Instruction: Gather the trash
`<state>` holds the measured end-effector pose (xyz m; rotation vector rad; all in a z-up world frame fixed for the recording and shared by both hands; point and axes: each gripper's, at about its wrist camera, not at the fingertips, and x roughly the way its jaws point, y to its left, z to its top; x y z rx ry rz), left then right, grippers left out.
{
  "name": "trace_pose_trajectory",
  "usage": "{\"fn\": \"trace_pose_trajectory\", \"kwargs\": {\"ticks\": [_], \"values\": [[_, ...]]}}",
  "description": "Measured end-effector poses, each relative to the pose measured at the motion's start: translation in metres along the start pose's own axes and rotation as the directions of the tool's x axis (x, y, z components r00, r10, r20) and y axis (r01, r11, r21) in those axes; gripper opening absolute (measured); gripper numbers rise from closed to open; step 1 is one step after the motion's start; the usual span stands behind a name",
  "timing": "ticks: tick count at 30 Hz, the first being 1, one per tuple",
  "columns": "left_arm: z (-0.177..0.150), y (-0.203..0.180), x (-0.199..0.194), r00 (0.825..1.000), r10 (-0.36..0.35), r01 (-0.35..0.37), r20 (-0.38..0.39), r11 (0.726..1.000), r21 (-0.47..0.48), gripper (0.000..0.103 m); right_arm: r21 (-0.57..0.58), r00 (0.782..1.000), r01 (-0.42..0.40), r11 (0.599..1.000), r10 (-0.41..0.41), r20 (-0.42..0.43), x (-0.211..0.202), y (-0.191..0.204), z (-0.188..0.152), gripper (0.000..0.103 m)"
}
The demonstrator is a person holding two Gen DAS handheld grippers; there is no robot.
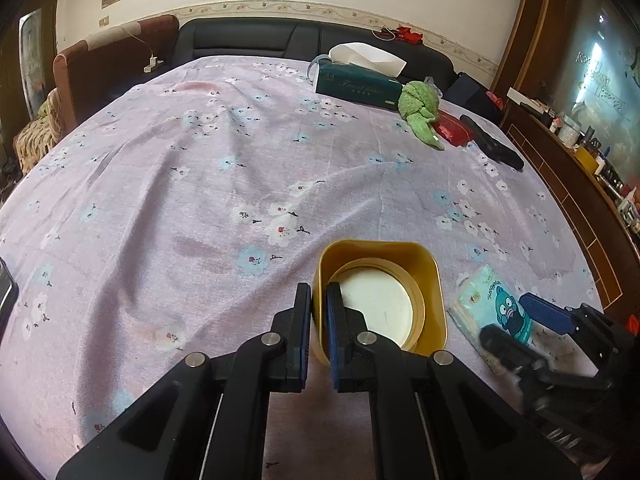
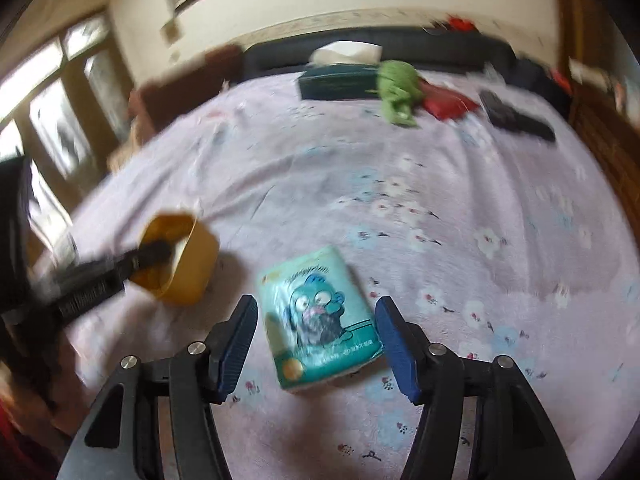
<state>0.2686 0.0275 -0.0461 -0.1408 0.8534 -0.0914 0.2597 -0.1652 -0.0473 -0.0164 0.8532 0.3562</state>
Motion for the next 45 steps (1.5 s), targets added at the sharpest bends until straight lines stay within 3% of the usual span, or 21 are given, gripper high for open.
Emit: {"fn": "trace_pose_trajectory", "kwargs": {"ticks": [3,6,9,11,15,23,45], "values": [[0.000,-0.002,0.000,1.000,-0.003,0.003,-0.002,1.000,0.009,0.007,-0.083,0.997,0.078,0.994,-0.079,-0.004,0.009,0.013,-0.004,0.065],[-0.001,-0.005,0.001,1.000,-0.008,0.008,-0.002,1.000,0.021,0.007,-0.048,0.999,0.040,0.998,-0.041,-0.025,0.012,0.002,-0.007,0.065],[-0.002,-0.009,0.000,1.000,-0.008,0.008,0.002,0.999,0.034,0.007,-0.001,1.000,0.020,1.000,-0.020,-0.012,0.010,-0.008,-0.006,0.056],[-0.002,-0.011,0.001,1.000,-0.012,0.012,-0.002,0.999,0.043,0.007,0.011,1.000,0.027,1.000,-0.027,-0.005,0.008,-0.009,-0.007,0.039],[-0.003,-0.014,0.000,1.000,-0.010,0.010,0.007,0.998,0.060,0.007,0.009,0.999,0.045,0.999,-0.045,0.006,0.006,-0.007,-0.007,0.029],[-0.004,-0.016,-0.002,1.000,-0.009,0.008,0.017,0.997,0.071,0.007,0.091,0.987,0.094,0.991,-0.105,0.123,-0.016,-0.024,-0.004,0.029],[-0.004,-0.018,-0.007,0.999,-0.005,0.002,0.036,0.997,0.073,0.007,0.082,0.978,0.120,0.989,-0.132,0.161,-0.026,-0.023,-0.006,0.029]]}}
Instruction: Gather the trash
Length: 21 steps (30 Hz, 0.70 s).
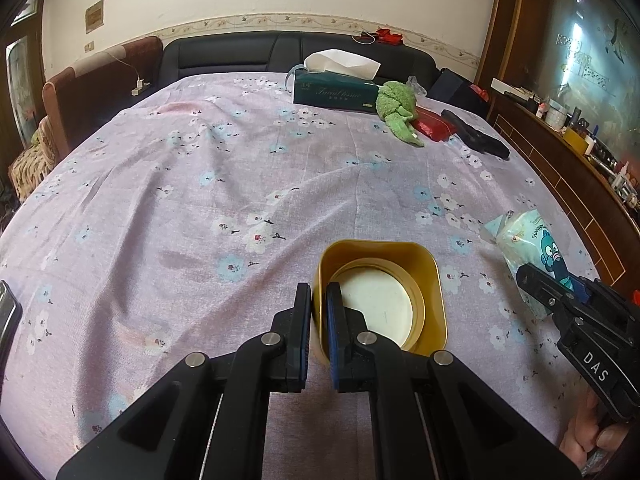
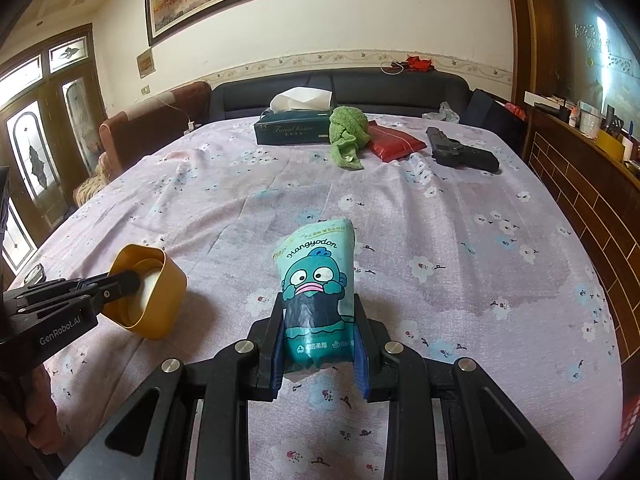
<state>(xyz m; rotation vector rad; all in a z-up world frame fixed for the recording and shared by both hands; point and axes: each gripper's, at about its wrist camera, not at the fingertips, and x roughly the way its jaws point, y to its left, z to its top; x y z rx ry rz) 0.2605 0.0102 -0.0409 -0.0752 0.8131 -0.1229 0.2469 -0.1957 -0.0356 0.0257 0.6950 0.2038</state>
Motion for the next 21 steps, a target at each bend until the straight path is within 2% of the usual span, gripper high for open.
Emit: {"fn": "trace_pose_trajectory", "kwargs": {"ticks": [21], "values": [[-0.0002,-0.0001,-0.0003,1.000,0.002,-0.002,0.001,1.000,0.003,0.007,-0.014,1.000,0.004,1.000,-0.003,0.011,-0.0022,0.0018,0.0006,0.029]]}}
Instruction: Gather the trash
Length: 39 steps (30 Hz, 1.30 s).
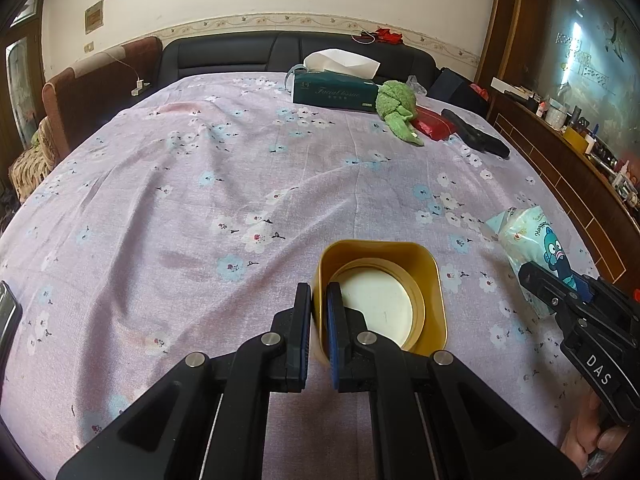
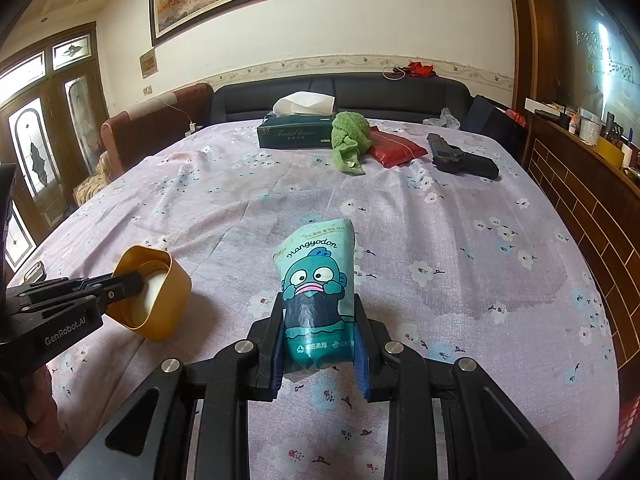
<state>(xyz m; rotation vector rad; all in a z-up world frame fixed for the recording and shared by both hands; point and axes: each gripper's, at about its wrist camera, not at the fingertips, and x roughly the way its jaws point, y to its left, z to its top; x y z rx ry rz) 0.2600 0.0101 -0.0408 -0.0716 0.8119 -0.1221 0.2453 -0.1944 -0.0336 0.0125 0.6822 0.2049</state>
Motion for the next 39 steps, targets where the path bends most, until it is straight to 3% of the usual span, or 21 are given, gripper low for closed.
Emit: {"fn": "trace_pose_trajectory", "kwargs": {"ticks": [39], "values": [[0.0001,-0.0045,0.0011,1.000,0.011,-0.011,0.001,1.000,0.018,0.007,0.015,0.999,0.016,1.000,-0.016,0.033,-0.0060,-0.0010,0.0014,0.029]]}}
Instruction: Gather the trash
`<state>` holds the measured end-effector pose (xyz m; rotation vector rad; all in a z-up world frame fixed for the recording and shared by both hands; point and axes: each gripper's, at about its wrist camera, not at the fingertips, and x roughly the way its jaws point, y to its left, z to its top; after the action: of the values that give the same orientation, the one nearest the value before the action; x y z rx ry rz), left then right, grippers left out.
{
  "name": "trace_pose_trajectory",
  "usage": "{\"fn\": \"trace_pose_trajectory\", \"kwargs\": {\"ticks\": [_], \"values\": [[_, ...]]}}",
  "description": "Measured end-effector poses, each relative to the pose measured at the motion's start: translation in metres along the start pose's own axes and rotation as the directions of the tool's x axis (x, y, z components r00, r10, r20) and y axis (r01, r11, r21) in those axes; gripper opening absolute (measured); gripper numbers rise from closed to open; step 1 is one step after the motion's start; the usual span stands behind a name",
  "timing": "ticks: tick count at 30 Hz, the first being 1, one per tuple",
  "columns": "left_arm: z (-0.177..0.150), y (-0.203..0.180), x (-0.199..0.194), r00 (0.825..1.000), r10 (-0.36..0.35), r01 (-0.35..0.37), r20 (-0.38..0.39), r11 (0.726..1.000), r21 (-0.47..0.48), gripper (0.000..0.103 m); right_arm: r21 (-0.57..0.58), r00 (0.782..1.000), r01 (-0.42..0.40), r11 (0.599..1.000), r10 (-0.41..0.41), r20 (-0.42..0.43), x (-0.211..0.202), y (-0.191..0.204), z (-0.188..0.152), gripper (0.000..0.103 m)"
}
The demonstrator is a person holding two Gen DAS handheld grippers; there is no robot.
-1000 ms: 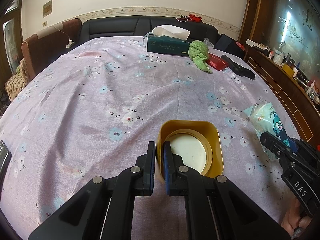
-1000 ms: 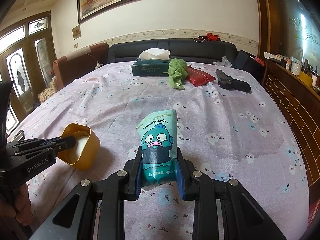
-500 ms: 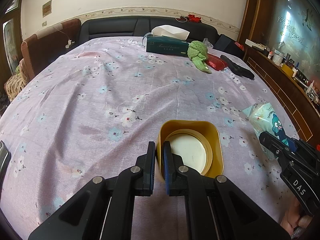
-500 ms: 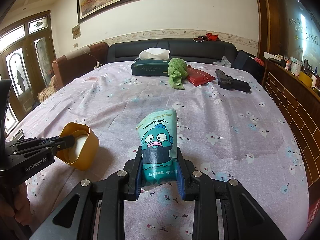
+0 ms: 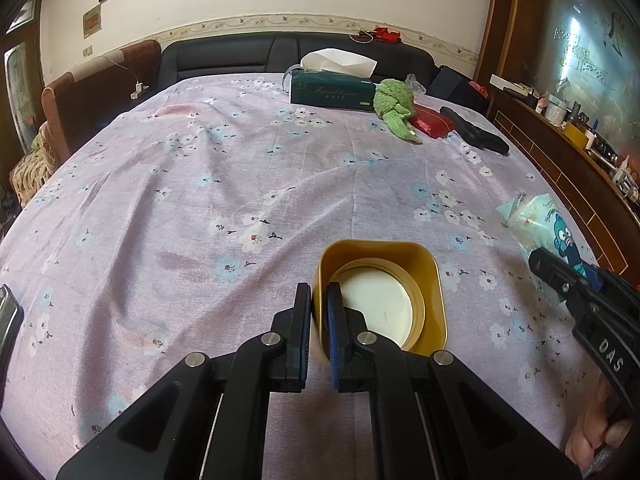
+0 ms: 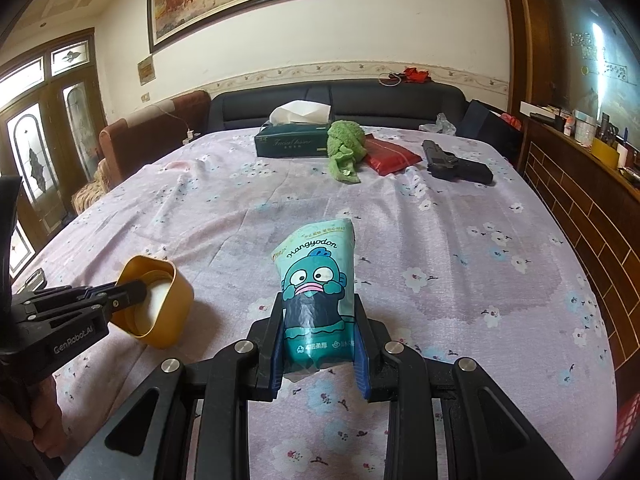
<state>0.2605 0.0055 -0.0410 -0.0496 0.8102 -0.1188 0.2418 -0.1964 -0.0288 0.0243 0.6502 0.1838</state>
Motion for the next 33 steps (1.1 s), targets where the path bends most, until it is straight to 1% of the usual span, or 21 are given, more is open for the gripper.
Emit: {"fn": "trace_pose_trajectory", "kwargs": {"ticks": [3,7,11,18,21,27,33], "values": [[-0.001,-0.002,-0.001,1.000,0.000,0.000,0.004,1.000,0.006,0.007,0.028,1.000,0.022,0.999,-0.022,0.003,0.000,-0.006,0.001,0.029],[-0.001,-0.005,-0.003,1.000,-0.017,0.017,0.009,1.000,0.021,0.007,0.084,0.999,0.048,0.995,-0.047,-0.015,-0.006,-0.014,0.002,0.029],[-0.004,-0.012,-0.013,0.999,-0.026,0.025,0.023,0.999,0.042,0.007,0.110,0.997,0.070,0.991,-0.068,-0.020,-0.029,-0.012,-0.006,0.029],[-0.021,-0.021,-0.046,0.997,-0.054,0.051,0.051,0.997,0.057,0.007,0.127,0.998,0.067,0.990,-0.068,0.001,-0.082,-0.007,-0.029,0.030],[-0.029,-0.025,-0.060,0.996,-0.061,0.057,0.060,0.996,0.067,0.007,0.120,0.996,0.080,0.989,-0.084,0.021,-0.103,-0.003,-0.040,0.030],[-0.044,-0.042,-0.080,0.995,-0.076,0.068,0.067,0.991,0.115,0.007,0.131,0.996,0.070,0.989,-0.076,0.036,-0.125,-0.001,-0.054,0.030],[-0.055,-0.060,-0.093,0.993,-0.096,0.086,0.063,0.985,0.149,0.007,0.165,0.998,0.055,0.985,-0.061,0.029,-0.135,-0.007,-0.062,0.030]]}}
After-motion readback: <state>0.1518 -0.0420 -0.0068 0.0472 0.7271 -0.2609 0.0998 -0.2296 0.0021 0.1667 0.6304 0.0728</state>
